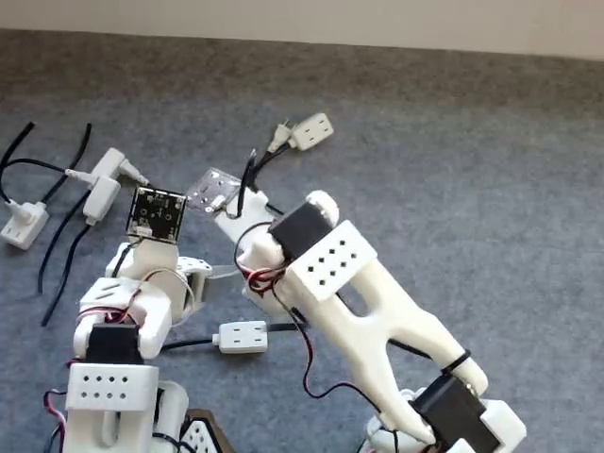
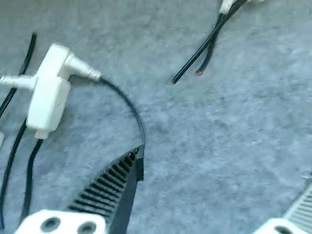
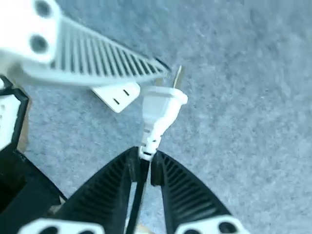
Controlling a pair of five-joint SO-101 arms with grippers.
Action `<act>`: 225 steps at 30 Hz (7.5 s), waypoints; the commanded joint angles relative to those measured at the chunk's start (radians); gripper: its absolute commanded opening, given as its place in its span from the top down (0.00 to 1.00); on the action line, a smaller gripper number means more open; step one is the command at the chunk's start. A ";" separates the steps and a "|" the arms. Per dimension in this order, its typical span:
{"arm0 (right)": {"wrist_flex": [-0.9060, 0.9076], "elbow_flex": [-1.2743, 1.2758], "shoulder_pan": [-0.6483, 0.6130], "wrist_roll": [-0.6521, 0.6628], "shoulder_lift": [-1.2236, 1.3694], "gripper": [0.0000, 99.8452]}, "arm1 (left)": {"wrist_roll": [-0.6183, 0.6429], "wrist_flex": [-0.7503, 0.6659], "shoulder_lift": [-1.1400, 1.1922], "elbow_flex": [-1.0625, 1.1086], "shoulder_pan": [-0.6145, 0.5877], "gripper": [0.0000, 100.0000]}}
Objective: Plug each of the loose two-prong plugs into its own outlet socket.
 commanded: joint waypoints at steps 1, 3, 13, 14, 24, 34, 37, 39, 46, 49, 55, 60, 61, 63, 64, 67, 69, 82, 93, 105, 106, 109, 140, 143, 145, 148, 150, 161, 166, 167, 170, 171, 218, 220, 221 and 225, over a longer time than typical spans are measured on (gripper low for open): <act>-0.067 0.008 -0.039 -0.015 -0.008 0.99 | 0.002 0.003 0.012 -0.002 0.088 0.53; -0.068 0.010 -0.036 -0.015 -0.008 0.99 | -0.011 0.002 0.012 0.027 0.111 0.53; -0.064 0.008 0.165 -0.008 -0.008 0.99 | -0.112 0.008 0.012 0.093 0.148 0.53; -0.064 0.008 0.174 -0.006 -0.008 0.99 | -0.112 0.008 0.012 0.093 0.148 0.53; -0.008 0.077 0.177 0.063 -0.018 0.99 | -0.032 -0.101 0.010 0.085 0.012 0.58; -0.059 0.240 -0.019 0.012 -0.205 0.99 | -0.015 -0.169 0.010 0.093 0.005 0.64; -0.053 0.242 -0.022 0.012 -0.225 0.99 | -0.015 -0.164 0.012 0.093 0.033 0.61; -0.058 0.240 -0.024 0.011 -0.229 0.99 | -0.018 -0.163 0.012 0.096 0.070 0.61; -0.054 0.209 -0.021 0.008 -0.229 0.99 | -0.055 -0.137 0.012 0.145 0.188 0.61; -0.048 0.162 -0.021 0.006 -0.226 0.99 | -0.060 -0.104 0.012 0.150 0.232 0.61; -0.059 0.137 0.015 0.003 -0.225 0.99 | -0.089 -0.046 0.012 0.150 0.320 0.61; -0.124 0.147 0.047 -0.037 -0.239 0.99 | -0.135 -0.032 0.010 0.162 0.383 0.61; -0.145 0.148 0.044 -0.037 -0.246 0.99 | -0.135 -0.032 0.010 0.162 0.381 0.61; -0.174 0.163 0.044 -0.040 -0.268 0.99 | -0.135 -0.034 0.010 0.162 0.380 0.61; -0.191 0.176 0.044 -0.052 -0.283 0.99 | -0.135 -0.034 0.010 0.162 0.380 0.61; -0.211 0.216 0.027 -0.057 -0.318 0.99 | -0.137 -0.034 0.010 0.159 0.380 0.61; -0.208 0.234 0.022 -0.057 -0.318 0.99 | -0.135 -0.034 0.010 0.156 0.371 0.61; -0.193 0.271 0.073 -0.058 -0.246 0.99 | 0.026 -0.152 0.010 0.070 -0.079 0.61; -0.222 0.275 -0.028 -0.061 -0.248 0.99 | 0.086 -0.199 0.010 0.041 0.021 0.54; -0.217 0.265 -0.038 -0.064 -0.257 0.99 | 0.081 -0.198 0.010 0.050 0.027 0.54; -0.216 0.265 -0.038 -0.064 -0.257 0.99 | 0.080 -0.201 0.010 0.059 0.027 0.54; -0.213 0.262 -0.038 -0.064 -0.257 0.99 | 0.078 -0.201 0.010 0.076 0.027 0.54; -0.051 0.122 0.013 -0.021 -0.245 0.99 | 0.006 -0.203 0.012 0.096 -0.021 0.54; -0.044 0.151 0.082 -0.015 -0.245 0.99 | 0.018 -0.203 0.012 0.062 -0.077 0.54; -0.050 0.199 0.153 -0.015 -0.245 0.99 | 0.038 -0.203 0.018 0.022 -0.122 0.54; -0.050 0.309 0.277 0.037 -0.254 0.99 | 0.041 -0.199 0.019 -0.030 -0.182 0.54; -0.050 0.389 0.389 0.083 -0.257 0.99 | 0.038 -0.199 0.021 -0.050 -0.216 0.54; -0.081 0.426 0.447 0.264 -0.248 0.92 | 0.037 -0.192 0.022 -0.133 -0.289 0.54; -0.116 0.395 0.315 0.270 -0.239 0.81 | 0.037 -0.163 0.110 -0.228 -0.409 0.54; -0.116 0.380 0.315 0.272 -0.225 0.81 | 0.025 -0.163 0.171 -0.259 -0.433 0.54; -0.116 0.332 0.318 0.310 -0.148 0.81 | -0.011 -0.089 0.420 -0.415 -0.481 0.55; -0.116 0.320 0.317 0.333 -0.114 0.81 | -0.011 -0.040 0.515 -0.493 -0.489 0.56; -0.731 0.541 0.159 0.641 0.148 0.99 | -0.546 0.862 1.886 -2.069 -0.584 0.57; -0.705 0.533 0.168 0.552 0.143 0.99 | -0.546 0.862 1.885 -2.069 -0.584 0.57; -0.679 0.515 0.177 0.514 0.140 0.99 | -0.546 0.862 1.880 -2.069 -0.584 0.57; -0.521 0.383 0.209 0.433 0.131 0.99 | -0.535 0.865 1.874 -2.160 -0.587 0.57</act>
